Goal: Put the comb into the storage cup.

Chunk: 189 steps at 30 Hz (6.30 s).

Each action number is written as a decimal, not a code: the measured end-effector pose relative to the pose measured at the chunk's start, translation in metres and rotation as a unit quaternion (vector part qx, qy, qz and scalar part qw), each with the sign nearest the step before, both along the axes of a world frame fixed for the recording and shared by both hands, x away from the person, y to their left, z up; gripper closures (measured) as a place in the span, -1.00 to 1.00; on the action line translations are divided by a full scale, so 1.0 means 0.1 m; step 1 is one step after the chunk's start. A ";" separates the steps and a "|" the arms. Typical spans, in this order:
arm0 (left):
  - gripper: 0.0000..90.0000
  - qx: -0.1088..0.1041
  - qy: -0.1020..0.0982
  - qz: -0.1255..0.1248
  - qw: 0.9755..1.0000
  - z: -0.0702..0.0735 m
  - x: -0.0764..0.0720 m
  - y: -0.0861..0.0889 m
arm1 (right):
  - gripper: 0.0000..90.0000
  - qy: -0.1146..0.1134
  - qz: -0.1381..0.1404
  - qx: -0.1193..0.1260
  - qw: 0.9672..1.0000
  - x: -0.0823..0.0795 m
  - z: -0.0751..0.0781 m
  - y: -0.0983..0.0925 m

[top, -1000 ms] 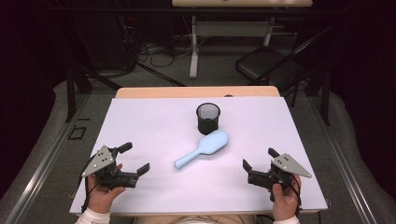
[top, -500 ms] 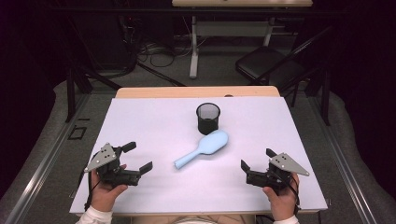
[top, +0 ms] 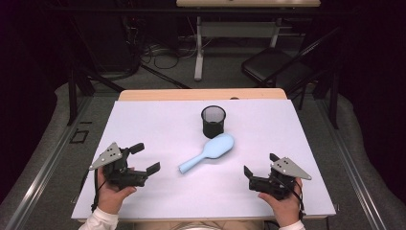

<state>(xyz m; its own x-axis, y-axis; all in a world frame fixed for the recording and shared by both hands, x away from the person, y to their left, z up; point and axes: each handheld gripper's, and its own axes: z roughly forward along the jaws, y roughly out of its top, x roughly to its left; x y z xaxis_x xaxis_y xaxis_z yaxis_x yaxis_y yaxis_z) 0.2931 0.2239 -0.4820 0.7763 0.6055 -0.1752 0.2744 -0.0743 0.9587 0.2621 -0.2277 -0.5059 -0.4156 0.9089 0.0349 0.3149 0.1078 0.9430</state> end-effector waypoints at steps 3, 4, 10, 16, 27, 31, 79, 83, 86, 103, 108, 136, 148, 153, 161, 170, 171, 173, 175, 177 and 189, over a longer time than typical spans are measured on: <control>-0.99 0.010 0.002 -0.002 1.000 0.01 -0.01 -0.02 | -0.98 0.004 0.000 -0.001 1.000 0.01 -0.01 0.00; -0.99 0.016 0.001 0.000 1.000 0.01 -0.02 -0.03 | -0.98 0.003 0.000 0.000 1.000 0.02 -0.01 0.00; -0.99 0.024 0.021 -0.004 0.999 0.05 0.01 -0.08 | -0.94 0.010 0.007 0.004 1.000 0.03 -0.03 0.01; -0.99 0.040 0.038 -0.007 0.998 0.03 0.05 -0.15 | -0.93 0.008 0.008 0.001 1.000 0.03 -0.04 0.02; -0.99 0.072 0.065 -0.006 0.995 0.05 0.14 -0.31 | -0.90 0.014 0.007 0.008 1.000 0.05 -0.05 0.00; -0.99 0.081 0.071 -0.003 0.994 0.06 0.17 -0.32 | -0.90 0.018 0.003 0.009 1.000 0.06 -0.05 -0.01; -0.99 0.145 0.132 -0.004 0.981 0.31 0.53 -0.58 | -0.85 0.025 -0.009 0.035 0.999 0.09 -0.08 -0.08; -0.99 0.153 0.135 -0.007 0.979 0.33 0.55 -0.62 | -0.85 0.027 -0.009 0.036 0.999 0.09 -0.07 -0.09; -0.99 0.154 0.144 -0.014 0.978 0.33 0.57 -0.66 | -0.85 0.026 -0.010 0.038 0.999 0.09 -0.08 -0.09; -0.99 0.185 0.161 -0.021 0.969 0.35 0.69 -0.85 | -0.84 0.024 -0.011 0.038 0.999 0.10 -0.08 -0.09; -0.99 0.190 0.166 -0.021 0.968 0.36 0.73 -0.89 | -0.83 0.023 -0.011 0.039 0.999 0.09 -0.08 -0.09; -0.98 0.245 0.182 -0.026 0.952 0.35 0.93 -1.07 | -0.83 0.026 -0.010 0.039 0.999 0.10 -0.08 -0.10; -0.94 0.255 0.193 -0.022 0.947 0.30 1.02 -1.12 | -0.81 0.028 -0.007 0.040 0.999 0.10 -0.09 -0.10; -0.92 0.260 0.198 -0.023 0.945 0.27 1.06 -1.15 | -0.81 0.028 -0.007 0.039 0.999 0.10 -0.09 -0.10; -0.89 0.270 0.194 -0.026 0.943 0.25 1.08 -1.22 | -0.79 0.030 -0.006 0.040 0.999 0.10 -0.09 -0.10; -0.87 0.279 0.199 -0.039 0.938 0.21 1.10 -1.33 | -0.78 0.030 -0.004 0.040 0.999 0.11 -0.09 -0.10; -0.86 0.280 0.199 -0.040 0.938 0.21 1.10 -1.34 | -0.78 0.029 -0.004 0.039 0.999 0.11 -0.09 -0.10; -0.85 0.282 0.199 -0.042 0.938 0.20 1.10 -1.36 | -0.78 0.030 -0.005 0.040 0.999 0.11 -0.09 -0.10; -0.83 0.282 0.199 -0.043 0.937 0.19 1.10 -1.38 | -0.78 0.032 -0.004 0.040 0.999 0.10 -0.09 -0.10; -0.83 0.286 0.198 -0.041 0.937 0.18 1.10 -1.39 | -0.77 0.031 -0.004 0.040 0.999 0.10 -0.09 -0.10; -0.79 0.292 0.200 -0.045 0.934 0.14 1.12 -1.46 | -0.75 0.032 -0.003 0.042 0.999 0.11 -0.09 -0.10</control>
